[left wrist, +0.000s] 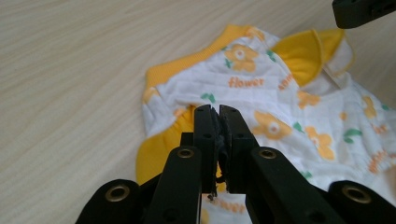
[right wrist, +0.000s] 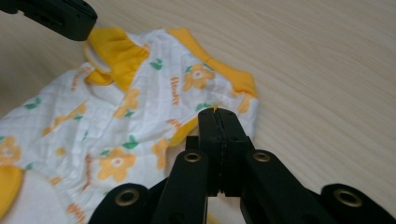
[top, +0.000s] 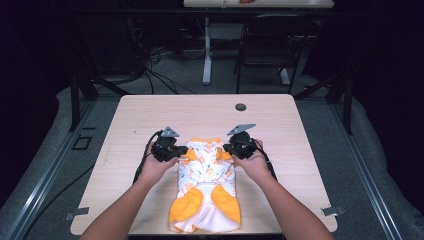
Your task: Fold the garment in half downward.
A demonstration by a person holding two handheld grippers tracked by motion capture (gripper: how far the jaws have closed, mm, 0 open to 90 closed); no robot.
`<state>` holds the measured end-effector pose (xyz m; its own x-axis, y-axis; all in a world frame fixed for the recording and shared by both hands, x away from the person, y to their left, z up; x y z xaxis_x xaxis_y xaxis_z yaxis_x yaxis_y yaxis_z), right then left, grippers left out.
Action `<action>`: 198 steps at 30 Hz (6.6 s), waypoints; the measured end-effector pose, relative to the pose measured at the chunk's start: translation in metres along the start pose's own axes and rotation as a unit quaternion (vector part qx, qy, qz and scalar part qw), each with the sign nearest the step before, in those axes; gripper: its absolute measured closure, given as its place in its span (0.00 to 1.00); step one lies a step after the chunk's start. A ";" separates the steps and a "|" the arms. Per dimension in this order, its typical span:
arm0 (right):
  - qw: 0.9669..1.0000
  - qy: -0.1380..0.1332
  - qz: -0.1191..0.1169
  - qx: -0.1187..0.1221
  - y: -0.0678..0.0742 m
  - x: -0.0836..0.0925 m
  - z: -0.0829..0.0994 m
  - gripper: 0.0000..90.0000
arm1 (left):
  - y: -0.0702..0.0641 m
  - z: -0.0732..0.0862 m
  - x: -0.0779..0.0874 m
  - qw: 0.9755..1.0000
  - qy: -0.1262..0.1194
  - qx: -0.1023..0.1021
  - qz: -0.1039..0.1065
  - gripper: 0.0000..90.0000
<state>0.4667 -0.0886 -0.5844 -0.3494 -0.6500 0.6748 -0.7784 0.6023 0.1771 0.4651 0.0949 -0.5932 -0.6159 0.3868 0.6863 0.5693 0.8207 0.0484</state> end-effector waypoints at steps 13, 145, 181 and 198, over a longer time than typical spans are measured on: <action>0.999 0.034 0.029 -0.019 -0.026 -0.031 -0.005 0.89 | 0.024 -0.005 -0.035 0.999 0.016 0.013 -0.041 0.80; 1.000 -0.010 0.002 0.001 -0.011 0.004 -0.032 1.00 | 0.029 -0.044 0.009 0.998 -0.030 -0.006 -0.062 1.00; 0.996 -0.042 0.033 0.069 0.002 0.052 -0.076 1.00 | 0.029 -0.083 0.059 0.991 -0.102 -0.032 -0.074 1.00; 0.994 -0.027 0.034 0.102 0.014 0.051 -0.061 1.00 | 0.017 -0.070 0.064 0.990 -0.103 -0.064 -0.069 1.00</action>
<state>0.4696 -0.0853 -0.5037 -0.4279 -0.6381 0.6401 -0.8396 0.5429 -0.0201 0.4736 0.1045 -0.4975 -0.7838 0.3628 0.5039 0.5275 0.8173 0.2320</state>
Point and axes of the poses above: each handheld gripper's, and its own axes: x roughly backward along the jaws, z roughly out of its underside, y roughly to its left, the point moved 9 cm from there along -x, roughly forward along the jaws, and after that the axes turned 13 degrees about -z, right-handed, at the moved point
